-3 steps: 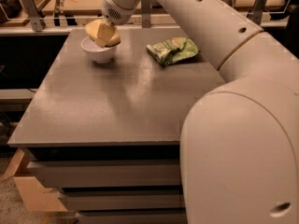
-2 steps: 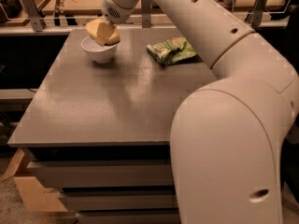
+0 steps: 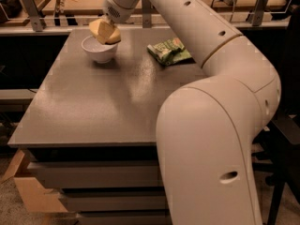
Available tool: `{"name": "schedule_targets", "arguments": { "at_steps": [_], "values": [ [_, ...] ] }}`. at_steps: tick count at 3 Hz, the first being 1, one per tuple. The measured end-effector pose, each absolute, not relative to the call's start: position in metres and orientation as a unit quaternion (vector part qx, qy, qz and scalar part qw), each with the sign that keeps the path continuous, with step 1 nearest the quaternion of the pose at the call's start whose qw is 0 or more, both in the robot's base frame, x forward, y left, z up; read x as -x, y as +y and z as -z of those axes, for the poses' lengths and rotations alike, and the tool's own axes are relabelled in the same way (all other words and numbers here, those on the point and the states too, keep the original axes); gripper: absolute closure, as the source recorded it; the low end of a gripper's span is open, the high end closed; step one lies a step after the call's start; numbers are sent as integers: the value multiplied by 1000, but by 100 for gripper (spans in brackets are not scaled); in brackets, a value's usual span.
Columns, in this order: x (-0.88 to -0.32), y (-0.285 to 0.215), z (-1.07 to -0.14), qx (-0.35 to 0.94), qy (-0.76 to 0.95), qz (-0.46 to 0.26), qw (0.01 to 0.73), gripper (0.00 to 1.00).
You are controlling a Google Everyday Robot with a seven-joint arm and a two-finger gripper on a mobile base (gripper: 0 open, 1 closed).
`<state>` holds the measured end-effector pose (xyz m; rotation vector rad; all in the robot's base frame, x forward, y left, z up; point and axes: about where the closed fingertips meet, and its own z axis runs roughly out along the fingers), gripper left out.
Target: Place sponge into white bowl
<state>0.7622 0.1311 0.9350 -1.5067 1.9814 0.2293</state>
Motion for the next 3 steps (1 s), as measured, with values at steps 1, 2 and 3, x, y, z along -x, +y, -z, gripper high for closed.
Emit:
{"name": "schedule_targets", "arguments": {
  "at_steps": [1,2,3],
  "values": [
    [-770,137,-929,571,754,-96,308,82],
    [-771,140,-925,572,754,-98,306,51],
    [-772,142,-922,573,754,-98,304,27]
  ]
}}
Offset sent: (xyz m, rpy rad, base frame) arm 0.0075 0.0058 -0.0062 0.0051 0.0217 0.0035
